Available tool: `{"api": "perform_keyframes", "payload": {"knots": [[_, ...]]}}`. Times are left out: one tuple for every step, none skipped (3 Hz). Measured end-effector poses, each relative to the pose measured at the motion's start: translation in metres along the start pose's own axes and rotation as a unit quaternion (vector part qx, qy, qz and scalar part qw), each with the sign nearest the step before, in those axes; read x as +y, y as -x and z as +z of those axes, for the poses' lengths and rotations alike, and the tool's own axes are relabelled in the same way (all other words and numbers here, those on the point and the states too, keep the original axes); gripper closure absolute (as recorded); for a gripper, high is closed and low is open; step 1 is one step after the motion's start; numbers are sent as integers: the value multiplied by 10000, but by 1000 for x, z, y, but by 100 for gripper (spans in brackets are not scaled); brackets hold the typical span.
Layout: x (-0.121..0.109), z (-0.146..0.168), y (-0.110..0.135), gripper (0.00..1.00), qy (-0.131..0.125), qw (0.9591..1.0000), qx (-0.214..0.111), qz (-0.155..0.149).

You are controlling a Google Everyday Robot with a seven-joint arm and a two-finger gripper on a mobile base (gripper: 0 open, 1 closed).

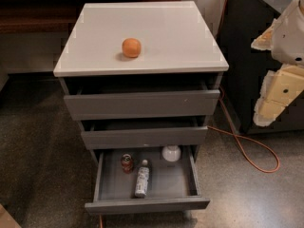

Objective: Close bottom drawer

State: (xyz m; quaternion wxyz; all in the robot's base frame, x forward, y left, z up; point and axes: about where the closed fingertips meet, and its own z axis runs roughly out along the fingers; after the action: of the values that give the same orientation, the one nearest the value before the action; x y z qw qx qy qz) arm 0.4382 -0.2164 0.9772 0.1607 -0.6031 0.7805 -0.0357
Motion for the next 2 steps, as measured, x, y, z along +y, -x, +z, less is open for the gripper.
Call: {"api": "perform_keyframes", "payload": {"knots": [[0, 0, 0, 0, -9, 10000, -5, -3], [11, 18, 4, 0, 178, 9996, -234, 20]]}}
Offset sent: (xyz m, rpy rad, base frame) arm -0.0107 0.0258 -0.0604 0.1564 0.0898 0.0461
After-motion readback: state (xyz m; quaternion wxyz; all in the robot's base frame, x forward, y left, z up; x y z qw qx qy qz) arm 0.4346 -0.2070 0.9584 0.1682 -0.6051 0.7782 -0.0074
